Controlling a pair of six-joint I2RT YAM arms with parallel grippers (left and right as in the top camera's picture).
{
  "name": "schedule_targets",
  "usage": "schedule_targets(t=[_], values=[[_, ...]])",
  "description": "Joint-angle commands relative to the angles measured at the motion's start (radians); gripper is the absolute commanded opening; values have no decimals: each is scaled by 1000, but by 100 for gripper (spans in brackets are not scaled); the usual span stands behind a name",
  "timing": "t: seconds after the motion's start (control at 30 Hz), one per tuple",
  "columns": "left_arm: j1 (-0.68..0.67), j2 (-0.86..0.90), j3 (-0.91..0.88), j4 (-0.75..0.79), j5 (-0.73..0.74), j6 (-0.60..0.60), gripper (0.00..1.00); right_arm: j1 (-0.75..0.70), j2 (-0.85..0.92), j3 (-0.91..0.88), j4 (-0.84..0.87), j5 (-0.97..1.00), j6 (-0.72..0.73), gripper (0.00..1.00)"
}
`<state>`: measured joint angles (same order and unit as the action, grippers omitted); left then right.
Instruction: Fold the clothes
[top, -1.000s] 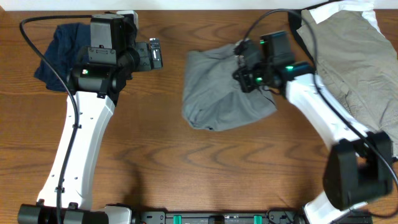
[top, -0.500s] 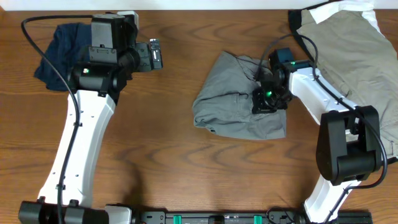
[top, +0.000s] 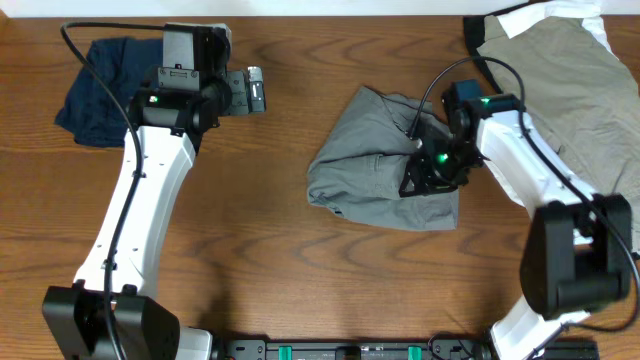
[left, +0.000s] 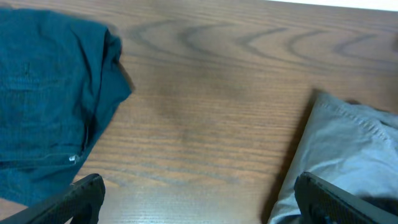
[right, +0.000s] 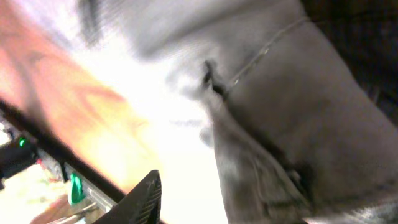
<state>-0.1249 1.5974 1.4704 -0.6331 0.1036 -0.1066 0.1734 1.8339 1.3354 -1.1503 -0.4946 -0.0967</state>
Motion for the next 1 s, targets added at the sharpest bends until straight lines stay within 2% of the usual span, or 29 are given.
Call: schedule_targets(t=[0.0,0.17,0.33,0.53,0.6,0.7,0.8,0.97], values=[[4,4,-3,14,-11,10,98,-4,-95,-2,-5,-48,-131,40],[4,4,-3,26,-11,10,98,-4,-155,-2,104,43,-196,49],[4,4,-3,28,-11,10,98,-2,-131,-3,186,84,-296,49],[4,4,-3,28,-11,10,98,-5,-41,-3,342,121,-296,48],[4,4,-3,28,-11,10,98,-4,3,-3,370,120,-251,48],[4,4,-3,27,-11,10,98,-4,51,-3,348,28,-238,40],[4,4,-3,27,-11,10,98,0,40,-3,299,-139,-256,25],[4,4,-3,27,-11,10,98,20,-37,-3,201,-153,-210,24]])
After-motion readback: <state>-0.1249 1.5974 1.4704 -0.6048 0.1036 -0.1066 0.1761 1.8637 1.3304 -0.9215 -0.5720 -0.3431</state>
